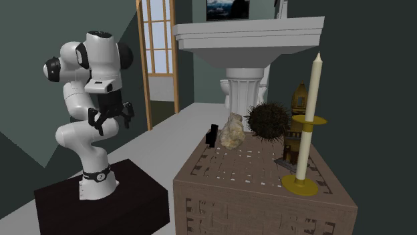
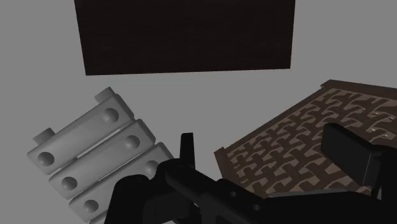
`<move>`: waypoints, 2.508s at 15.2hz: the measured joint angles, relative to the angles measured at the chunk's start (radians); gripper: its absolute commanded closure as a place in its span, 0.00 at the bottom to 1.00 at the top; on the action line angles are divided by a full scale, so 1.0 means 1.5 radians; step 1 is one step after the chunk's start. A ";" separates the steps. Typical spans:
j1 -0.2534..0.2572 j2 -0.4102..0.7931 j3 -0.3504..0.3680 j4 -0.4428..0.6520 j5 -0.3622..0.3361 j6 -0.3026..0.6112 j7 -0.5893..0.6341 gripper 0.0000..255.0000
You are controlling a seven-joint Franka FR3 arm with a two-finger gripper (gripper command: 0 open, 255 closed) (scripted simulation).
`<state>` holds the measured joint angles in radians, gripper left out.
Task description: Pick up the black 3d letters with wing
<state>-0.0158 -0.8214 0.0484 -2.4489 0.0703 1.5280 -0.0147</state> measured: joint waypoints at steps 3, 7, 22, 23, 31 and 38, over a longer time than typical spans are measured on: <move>0.003 0.022 0.018 0.018 0.014 -0.003 0.026 0.00; 0.010 0.094 0.075 0.087 0.054 -0.020 0.111 0.00; 0.022 0.481 0.256 0.464 0.102 -0.080 0.467 0.00; 0.027 0.517 0.266 0.502 0.097 -0.087 0.495 0.00; 0.118 0.817 0.299 0.857 0.033 -0.183 0.696 0.00; 0.124 0.836 0.296 0.827 0.031 -0.139 0.704 0.00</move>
<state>0.1697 0.4327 0.4925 -1.2086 0.1168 1.3194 1.0413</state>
